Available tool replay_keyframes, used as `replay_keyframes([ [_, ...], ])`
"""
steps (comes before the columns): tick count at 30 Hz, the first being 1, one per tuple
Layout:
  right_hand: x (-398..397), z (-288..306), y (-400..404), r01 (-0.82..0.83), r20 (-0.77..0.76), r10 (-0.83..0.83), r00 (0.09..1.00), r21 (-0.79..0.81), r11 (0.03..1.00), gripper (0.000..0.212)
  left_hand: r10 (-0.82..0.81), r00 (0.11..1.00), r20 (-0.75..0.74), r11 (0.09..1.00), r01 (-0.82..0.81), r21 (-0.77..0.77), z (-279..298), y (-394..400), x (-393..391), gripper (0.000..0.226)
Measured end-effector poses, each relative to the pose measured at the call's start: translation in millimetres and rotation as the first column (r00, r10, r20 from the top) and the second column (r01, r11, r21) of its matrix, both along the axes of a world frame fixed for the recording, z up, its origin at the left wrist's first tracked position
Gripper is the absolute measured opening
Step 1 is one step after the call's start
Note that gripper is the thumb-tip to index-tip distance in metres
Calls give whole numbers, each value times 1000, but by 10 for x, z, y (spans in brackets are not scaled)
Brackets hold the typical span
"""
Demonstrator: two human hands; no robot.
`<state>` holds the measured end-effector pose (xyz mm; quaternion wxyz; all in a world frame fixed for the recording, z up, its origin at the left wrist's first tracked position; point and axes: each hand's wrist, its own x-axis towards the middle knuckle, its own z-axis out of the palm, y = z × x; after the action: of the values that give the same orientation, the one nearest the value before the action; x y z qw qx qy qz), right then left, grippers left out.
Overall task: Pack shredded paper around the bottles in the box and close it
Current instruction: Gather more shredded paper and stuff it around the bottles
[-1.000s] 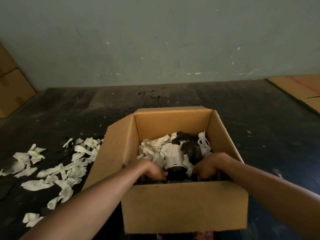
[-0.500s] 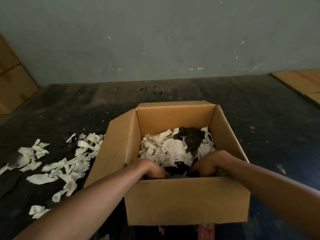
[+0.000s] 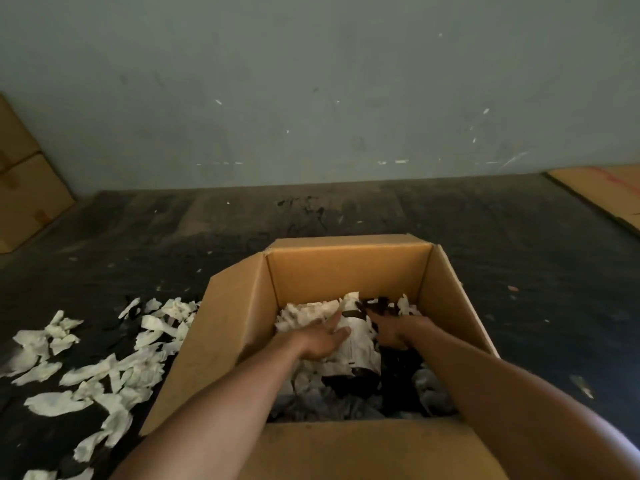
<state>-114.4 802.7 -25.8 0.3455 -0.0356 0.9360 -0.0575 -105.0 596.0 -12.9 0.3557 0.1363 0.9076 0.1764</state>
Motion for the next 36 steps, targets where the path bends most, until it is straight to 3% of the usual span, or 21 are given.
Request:
replay_keyframes([
  [3, -202, -610, 170, 22, 28, -19, 999, -100, 995, 102, 73, 997, 34, 996, -75, 52, -90, 44, -3, 68],
  [5, -62, -106, 71, 1, -7, -1, 1000, -95, 995, 92, 79, 997, 14, 993, -80, 82, -43, 38, -3, 65],
  [8, -1, 548, 63, 4, 10, -3, 1000, -154, 988, 65, 0, 997, -78, 1000, -1, -18, 41, -68, -78, 65],
  [12, 52, 736, 119, -24, -48, 22, 999, -33, 999, 53, -100, 984, -146, 987, 79, -143, 12, -202, -131, 59],
  [16, 271, 346, 21, -102, 123, 88, 988, 111, 989, 46, -117, 987, -111, 964, 86, -253, -60, -180, -9, 66],
  [18, 301, 183, 30, -88, 113, 76, 991, 103, 991, 42, -155, 981, -114, 953, 118, -280, -68, -153, 35, 65],
  [22, 249, 598, 68, -45, 87, 42, 995, 38, 998, 56, -168, 982, -81, 964, 147, -223, 78, -183, -17, 59],
  [26, 293, 1032, 101, -67, -18, 68, 998, 47, 997, 69, -142, 979, -148, 961, 101, -257, 269, -268, -19, 73],
  [28, 474, 1058, 74, -107, 42, 105, 994, 60, 992, 73, -137, 987, -82, 941, 104, -323, 373, -255, 103, 67],
  [32, 896, 837, -88, -287, 333, 268, 904, 10, 958, 60, -236, 936, 261, 896, 314, -315, 288, -130, 411, 39],
  [34, 948, 734, -122, -350, 318, 319, 893, 47, 935, 57, -317, 909, 271, 867, 393, -307, 269, -77, 510, 37],
  [36, 915, 783, -95, -271, 311, 259, 915, -5, 963, 55, -333, 911, 241, 861, 398, -315, 334, -60, 539, 38],
])
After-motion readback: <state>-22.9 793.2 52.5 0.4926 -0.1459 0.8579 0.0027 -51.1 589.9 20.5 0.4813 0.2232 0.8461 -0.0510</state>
